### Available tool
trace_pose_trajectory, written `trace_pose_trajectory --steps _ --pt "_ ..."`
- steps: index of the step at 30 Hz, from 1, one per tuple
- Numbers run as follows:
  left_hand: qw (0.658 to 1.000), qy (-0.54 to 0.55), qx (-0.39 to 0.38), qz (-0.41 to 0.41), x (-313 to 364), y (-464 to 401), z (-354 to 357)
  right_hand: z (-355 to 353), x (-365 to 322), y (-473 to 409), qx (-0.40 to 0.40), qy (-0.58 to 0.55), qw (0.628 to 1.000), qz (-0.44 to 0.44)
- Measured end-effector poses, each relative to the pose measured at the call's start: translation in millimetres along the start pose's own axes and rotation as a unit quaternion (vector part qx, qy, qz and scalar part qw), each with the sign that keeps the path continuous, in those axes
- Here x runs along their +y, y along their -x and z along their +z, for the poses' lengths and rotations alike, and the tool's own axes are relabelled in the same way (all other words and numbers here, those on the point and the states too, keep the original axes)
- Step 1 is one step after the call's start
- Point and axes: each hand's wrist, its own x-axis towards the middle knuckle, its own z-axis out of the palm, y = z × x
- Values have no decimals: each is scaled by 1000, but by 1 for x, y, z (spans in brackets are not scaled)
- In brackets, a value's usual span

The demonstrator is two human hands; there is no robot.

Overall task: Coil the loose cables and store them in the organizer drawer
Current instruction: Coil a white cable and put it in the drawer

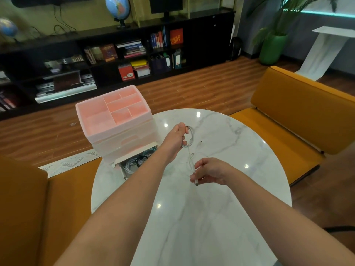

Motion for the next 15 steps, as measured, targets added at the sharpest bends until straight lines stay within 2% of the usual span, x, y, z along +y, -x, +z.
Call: trace_pose_trajectory --steps 3,5,6,10,12,15 --pt "1000 6 0 -8 -3 0 5 -8 -1 -1 52 93 994 -16" --pt "1000 15 0 -13 -6 1 8 -6 -7 0 62 172 983 -29" --pt "1000 19 -2 -15 -7 1 10 -4 -12 1 58 172 983 -37" --pt "999 48 -14 -22 -4 2 16 3 -32 4 19 12 998 -61" --pt "997 70 -24 -21 -4 3 18 7 -42 7 13 -10 998 -68" --pt "996 86 -29 -20 -5 3 20 11 -49 10 67 -4 995 -71"
